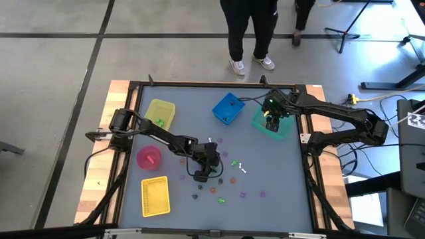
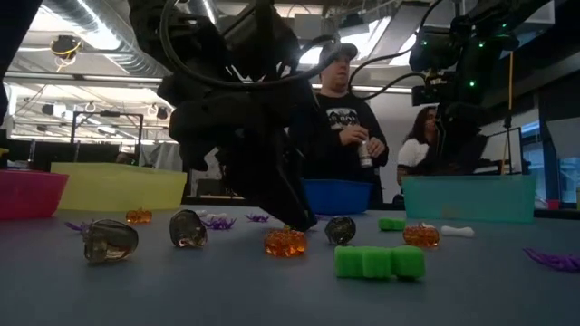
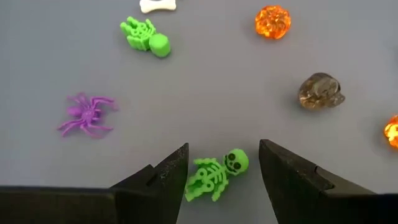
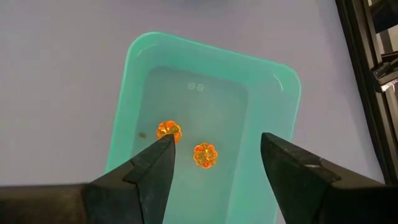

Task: Sort Halloween decoration
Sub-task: Put the green skeleton toy into the yellow bin

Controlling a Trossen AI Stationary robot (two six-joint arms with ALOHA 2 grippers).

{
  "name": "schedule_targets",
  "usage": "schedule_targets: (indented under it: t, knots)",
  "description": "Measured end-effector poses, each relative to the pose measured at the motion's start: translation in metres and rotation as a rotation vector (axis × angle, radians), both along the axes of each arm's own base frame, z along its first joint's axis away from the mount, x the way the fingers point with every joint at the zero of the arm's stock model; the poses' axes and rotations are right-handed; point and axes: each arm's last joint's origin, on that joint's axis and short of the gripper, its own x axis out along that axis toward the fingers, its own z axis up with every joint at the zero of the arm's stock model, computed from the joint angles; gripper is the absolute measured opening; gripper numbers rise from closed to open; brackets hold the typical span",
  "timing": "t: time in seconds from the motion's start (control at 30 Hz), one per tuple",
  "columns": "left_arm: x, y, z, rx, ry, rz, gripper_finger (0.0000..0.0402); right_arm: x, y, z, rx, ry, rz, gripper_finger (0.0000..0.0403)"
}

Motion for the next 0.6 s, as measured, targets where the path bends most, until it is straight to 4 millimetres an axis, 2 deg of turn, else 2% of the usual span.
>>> schedule_targets:
  t: [0.3,0.6]
  knots:
    - [-0.0030,0.0083,-0.0024,-0.005,0.056,0.015,0.0176,0.0000,0.0000,0.0000,0.000,0.000,0.000,0.0237]
    - [-0.0034,0.0101,-0.0033,-0.003,0.063,0.025,0.0139,0.0000,0.0000,0.0000,0.000,0.000,0.000,0.0237]
